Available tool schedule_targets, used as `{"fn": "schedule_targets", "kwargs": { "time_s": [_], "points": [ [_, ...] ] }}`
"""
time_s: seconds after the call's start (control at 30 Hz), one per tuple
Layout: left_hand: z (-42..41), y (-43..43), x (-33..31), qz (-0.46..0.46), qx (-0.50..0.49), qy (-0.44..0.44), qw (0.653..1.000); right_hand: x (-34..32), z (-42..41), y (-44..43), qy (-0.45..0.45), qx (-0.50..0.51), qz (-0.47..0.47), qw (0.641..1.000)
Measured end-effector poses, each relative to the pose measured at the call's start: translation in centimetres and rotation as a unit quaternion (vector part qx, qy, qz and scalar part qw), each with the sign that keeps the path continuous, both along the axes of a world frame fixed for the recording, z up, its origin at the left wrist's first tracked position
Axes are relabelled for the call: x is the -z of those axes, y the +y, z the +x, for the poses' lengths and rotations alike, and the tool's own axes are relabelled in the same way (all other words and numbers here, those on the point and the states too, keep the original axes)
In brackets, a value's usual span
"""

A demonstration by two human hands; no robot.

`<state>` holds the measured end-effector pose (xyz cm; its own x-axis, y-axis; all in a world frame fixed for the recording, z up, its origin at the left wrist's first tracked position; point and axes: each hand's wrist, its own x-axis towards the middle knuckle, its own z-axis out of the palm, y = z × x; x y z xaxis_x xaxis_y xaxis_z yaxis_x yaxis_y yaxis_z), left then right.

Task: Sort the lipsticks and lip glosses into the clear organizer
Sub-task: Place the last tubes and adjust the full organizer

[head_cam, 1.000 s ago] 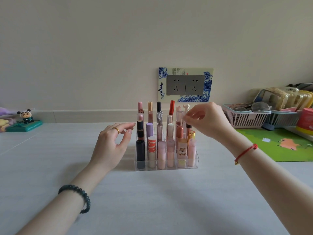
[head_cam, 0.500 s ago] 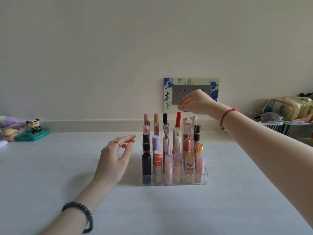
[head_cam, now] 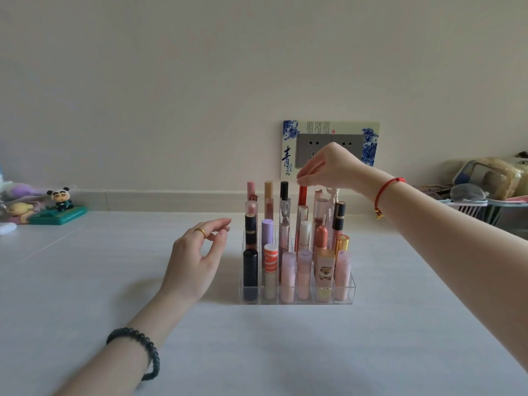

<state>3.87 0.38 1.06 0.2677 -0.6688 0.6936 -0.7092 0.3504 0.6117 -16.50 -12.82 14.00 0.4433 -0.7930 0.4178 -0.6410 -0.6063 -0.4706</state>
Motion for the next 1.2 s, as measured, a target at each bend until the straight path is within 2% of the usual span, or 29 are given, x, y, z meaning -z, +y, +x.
{"fn": "schedule_targets", "kwargs": {
  "time_s": [0.27,0.8,1.2],
  "points": [
    [-0.04,0.04,0.02,0.001,-0.001,-0.007,1.000,-0.12,0.58,0.80,0.021,-0.017,-0.009,1.000],
    [-0.18,0.10,-0.06,0.004,-0.001,-0.010,1.000,0.16,0.17,0.83,-0.007,-0.010,-0.021,1.000],
    [-0.02,0.05,0.02,0.002,0.000,-0.015,1.000,0.28,0.25,1.00,0.004,-0.019,-0.024,1.000]
  ]
}}
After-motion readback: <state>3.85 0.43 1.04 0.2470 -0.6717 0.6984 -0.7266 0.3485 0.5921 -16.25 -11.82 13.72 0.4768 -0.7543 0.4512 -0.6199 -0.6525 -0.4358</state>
